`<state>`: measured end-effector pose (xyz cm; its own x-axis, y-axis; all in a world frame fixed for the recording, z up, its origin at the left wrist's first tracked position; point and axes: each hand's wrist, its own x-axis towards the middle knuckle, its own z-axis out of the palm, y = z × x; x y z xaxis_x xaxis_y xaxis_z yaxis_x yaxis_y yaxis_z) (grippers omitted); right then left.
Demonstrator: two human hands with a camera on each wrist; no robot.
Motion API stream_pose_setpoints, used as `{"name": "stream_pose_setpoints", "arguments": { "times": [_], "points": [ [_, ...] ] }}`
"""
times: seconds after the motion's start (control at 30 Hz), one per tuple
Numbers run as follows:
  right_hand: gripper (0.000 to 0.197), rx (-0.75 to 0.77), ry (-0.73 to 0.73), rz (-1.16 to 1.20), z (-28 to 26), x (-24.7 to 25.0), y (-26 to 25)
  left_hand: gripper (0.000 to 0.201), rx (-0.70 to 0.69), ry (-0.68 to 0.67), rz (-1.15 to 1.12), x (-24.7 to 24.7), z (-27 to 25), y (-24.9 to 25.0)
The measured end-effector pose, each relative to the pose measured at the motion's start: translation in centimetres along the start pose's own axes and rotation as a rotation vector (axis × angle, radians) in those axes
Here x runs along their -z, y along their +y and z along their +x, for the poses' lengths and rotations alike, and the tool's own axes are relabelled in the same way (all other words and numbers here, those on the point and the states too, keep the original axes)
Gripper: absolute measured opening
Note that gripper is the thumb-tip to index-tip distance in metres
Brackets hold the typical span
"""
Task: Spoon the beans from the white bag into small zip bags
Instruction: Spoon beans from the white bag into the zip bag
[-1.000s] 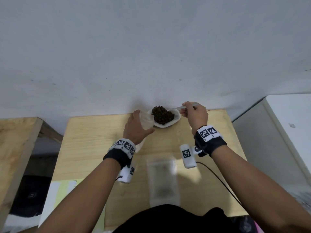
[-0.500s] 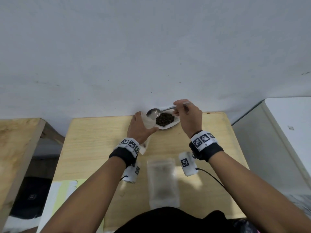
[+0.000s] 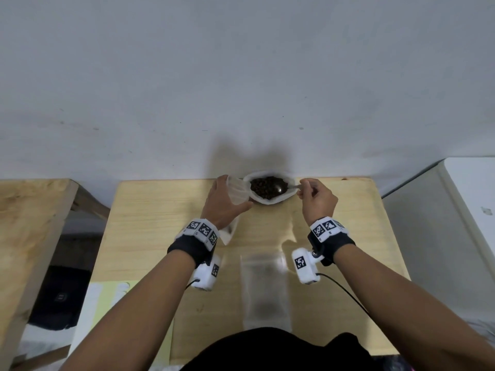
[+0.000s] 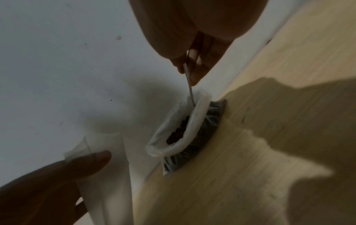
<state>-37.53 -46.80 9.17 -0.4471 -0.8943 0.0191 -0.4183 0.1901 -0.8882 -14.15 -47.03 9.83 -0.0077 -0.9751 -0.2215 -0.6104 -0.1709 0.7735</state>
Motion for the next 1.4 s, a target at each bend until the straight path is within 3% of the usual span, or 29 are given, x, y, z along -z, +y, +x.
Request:
{"name": "stream_pose_setpoints", "arguments": {
  "times": [0.23,0.5,0.73,1.0,1.2,1.4],
  "points": [
    [0.027,-0.327,-0.101,-0.02,0.9,-2.2,-0.7,0.091,-0.027,-0.046,0.004,0.3,0.4,0.0],
    [0.037,-0.447,-0.118,0.056,1.5,-2.4,0.2,0.092,-0.035,-0.033,0.005,0.7,0.8,0.0],
    [0.022,-0.475,-0.015,0.212,1.5,-0.9,-0.7,0.092,-0.051,-0.011,0.051,0.8,0.2,-0.2],
    [0.019,-0.361,0.025,0.28,0.8,1.0,-2.9,0.087,-0.067,-0.009,0.114,-0.1,-1.0,0.0],
    [0.018,-0.239,-0.027,0.282,-0.4,1.7,-5.8,0.09,-0.027,0.0,0.143,-0.7,-1.4,0.8],
    [0.017,0.142,-0.114,0.117,-2.6,0.9,-7.5,0.097,-0.009,0.018,0.114,-1.2,-1.3,1.8]
  ]
}}
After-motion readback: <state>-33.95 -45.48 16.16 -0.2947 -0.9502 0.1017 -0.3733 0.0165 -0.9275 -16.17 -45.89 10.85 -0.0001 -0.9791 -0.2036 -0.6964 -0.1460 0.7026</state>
